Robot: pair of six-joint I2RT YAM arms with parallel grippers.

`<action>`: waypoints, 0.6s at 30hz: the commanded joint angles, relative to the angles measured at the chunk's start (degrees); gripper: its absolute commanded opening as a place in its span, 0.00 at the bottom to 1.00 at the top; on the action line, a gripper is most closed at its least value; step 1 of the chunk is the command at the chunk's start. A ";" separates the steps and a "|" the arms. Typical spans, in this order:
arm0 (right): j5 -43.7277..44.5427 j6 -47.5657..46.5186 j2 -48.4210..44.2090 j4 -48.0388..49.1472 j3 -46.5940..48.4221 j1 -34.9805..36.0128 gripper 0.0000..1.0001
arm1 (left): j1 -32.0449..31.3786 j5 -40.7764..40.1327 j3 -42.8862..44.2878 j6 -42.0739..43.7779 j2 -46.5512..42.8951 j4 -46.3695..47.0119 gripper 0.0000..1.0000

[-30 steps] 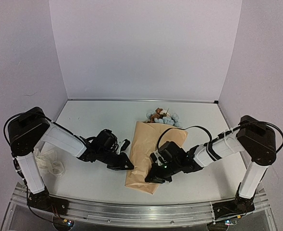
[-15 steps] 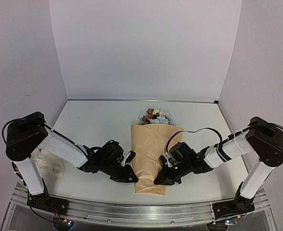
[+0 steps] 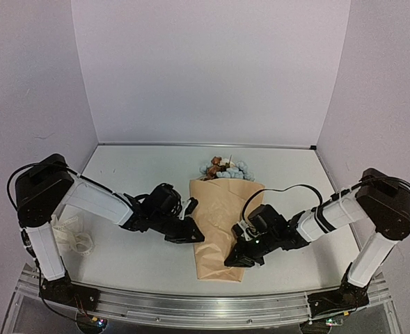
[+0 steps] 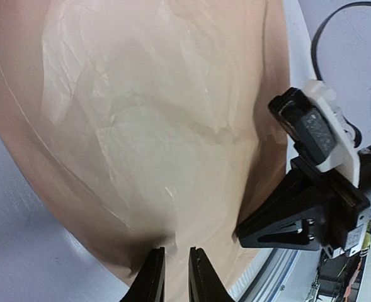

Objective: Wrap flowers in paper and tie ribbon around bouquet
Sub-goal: Press the fold line on the folded wrapping paper.

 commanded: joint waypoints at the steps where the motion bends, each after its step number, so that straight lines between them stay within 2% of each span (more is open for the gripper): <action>1: 3.78 -0.44 3.14 -7.99 -2.46 -0.38 0.06 | 1.11 1.85 1.71 1.13 3.14 1.09 0.15; 10: 3.55 -0.45 3.48 -8.07 -3.01 -0.38 0.06 | 5.16 1.62 3.64 -0.78 5.63 2.97 0.19; 18: 3.44 -0.78 3.69 -8.05 -3.61 -0.37 0.06 | 7.91 2.33 11.46 2.61 9.51 -2.58 0.21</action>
